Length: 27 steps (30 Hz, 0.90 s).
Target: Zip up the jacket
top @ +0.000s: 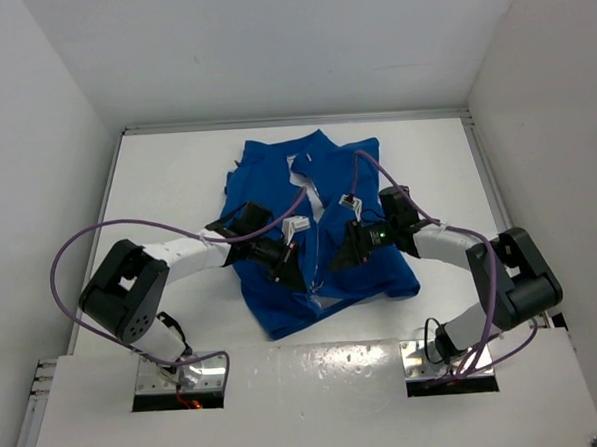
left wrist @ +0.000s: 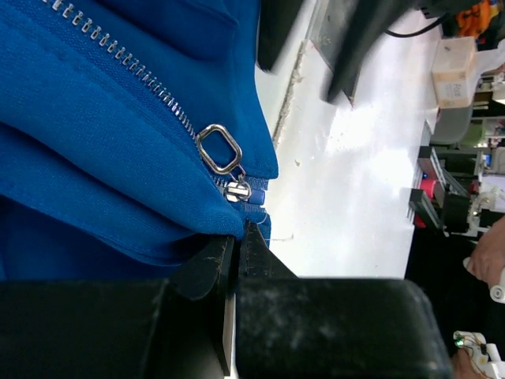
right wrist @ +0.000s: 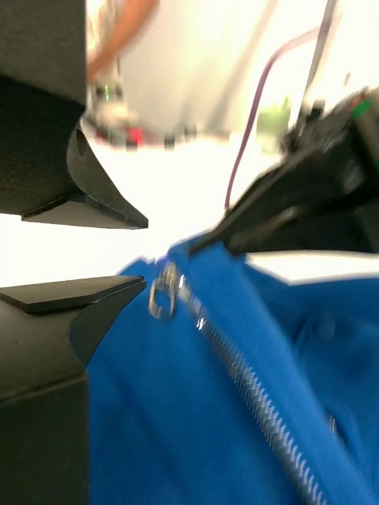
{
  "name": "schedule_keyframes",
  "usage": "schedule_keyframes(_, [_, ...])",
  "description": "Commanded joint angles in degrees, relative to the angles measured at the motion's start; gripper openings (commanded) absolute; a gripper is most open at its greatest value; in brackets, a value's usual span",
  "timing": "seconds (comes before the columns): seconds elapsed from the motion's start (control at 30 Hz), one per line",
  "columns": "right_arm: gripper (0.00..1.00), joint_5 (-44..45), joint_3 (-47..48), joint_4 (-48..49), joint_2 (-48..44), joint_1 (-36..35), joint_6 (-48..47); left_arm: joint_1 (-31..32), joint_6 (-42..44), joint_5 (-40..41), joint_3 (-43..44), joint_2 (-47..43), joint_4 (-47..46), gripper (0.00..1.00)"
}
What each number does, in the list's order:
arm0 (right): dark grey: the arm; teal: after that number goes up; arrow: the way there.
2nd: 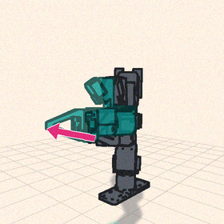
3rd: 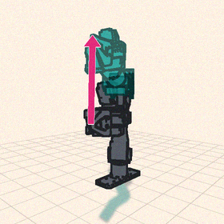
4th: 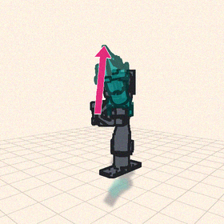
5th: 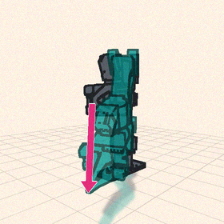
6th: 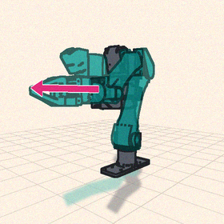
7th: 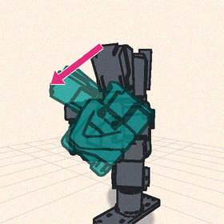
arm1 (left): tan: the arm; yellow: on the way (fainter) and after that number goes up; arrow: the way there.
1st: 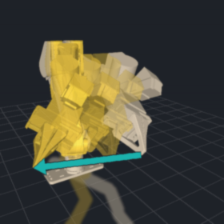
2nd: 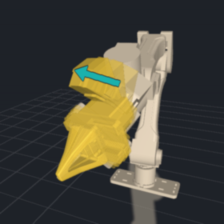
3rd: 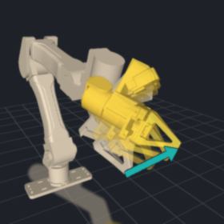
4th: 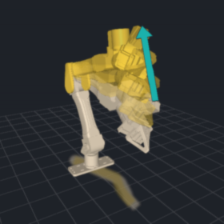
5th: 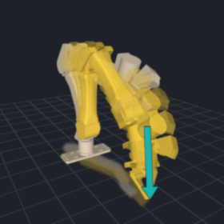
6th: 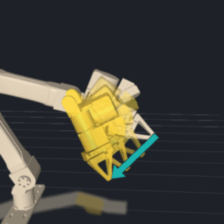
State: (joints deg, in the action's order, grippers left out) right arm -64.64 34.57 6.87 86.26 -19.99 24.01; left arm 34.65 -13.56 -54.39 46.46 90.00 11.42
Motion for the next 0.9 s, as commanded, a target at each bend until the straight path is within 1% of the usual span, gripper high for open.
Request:
schedule_keyframes(0.0, [0.30, -9.44, 0.59, 14.12, 1.98, -0.84, 15.96, -0.20, 1.08, 0.42, -1.02, -2.28, -1.83, 0.00])
schedule_keyframes(0.03, [0.30, -9.88, 0.33, 15.44, 2.42, -0.84, 19.72, -0.20, 1.08, 0.43, -1.02, -2.28, -1.84, 0.00])
schedule_keyframes(0.07, [0.30, -10.41, 0.06, 18.15, 2.95, -1.10, 20.80, -0.20, 0.56, 1.04, -1.02, -2.28, -1.84, 0.00])
schedule_keyframes(0.1, [0.30, -10.42, -0.11, 20.09, 4.08, -1.19, 21.68, -0.20, 0.55, 1.04, -1.02, -2.28, -1.84, 0.00])
schedule_keyframes(0.17, [0.30, -10.42, 0.06, 19.68, 4.88, -1.46, 21.17, -0.20, 0.55, 1.04, -1.02, -1.76, -1.84, 0.00])
schedule_keyframes(0.23, [0.31, -9.46, 0.41, 13.73, 5.23, -1.81, 17.76, -0.20, 0.55, 1.04, -1.02, -1.75, -2.36, 0.00])
schedule_keyframes(0.3, [0.31, -8.40, 1.38, 4.61, 5.15, -1.98, 10.75, -0.20, 0.55, 1.04, -1.02, -1.75, -2.37, 0.00])
schedule_keyframes(0.37, [0.31, -5.51, 3.13, -1.57, 5.23, -2.68, 5.99, -0.20, 0.03, 1.04, -1.02, -1.75, -2.89, 0.00])
schedule_keyframes(0.4, [0.31, -4.71, 4.10, -8.04, 5.32, -3.12, 0.65, -0.20, 0.03, 1.04, -1.02, -1.75, -2.89, 0.00])
schedule_keyframes(0.43, [0.31, -3.66, 4.63, -9.06, 5.50, -3.30, -0.10, -0.20, 0.03, 1.04, -1.02, -1.75, -3.59, 0.00])
schedule_keyframes(0.53, [0.38, -0.93, 4.46, -11.00, 6.64, -3.66, -1.42, -0.20, -0.68, 1.04, -1.02, -1.75, -4.13, 0.00])
schedule_keyframes(0.7, [0.41, 3.19, 4.54, -10.83, 8.13, -3.31, -0.11, -0.20, -1.20, 1.04, -1.02, -1.75, -4.13, 0.00])
schedule_keyframes(0.87, [0.41, 4.09, 5.42, -9.17, 10.51, -2.25, 4.11, -0.20, -1.20, 1.04, -1.02, -1.75, -4.65, 0.00])
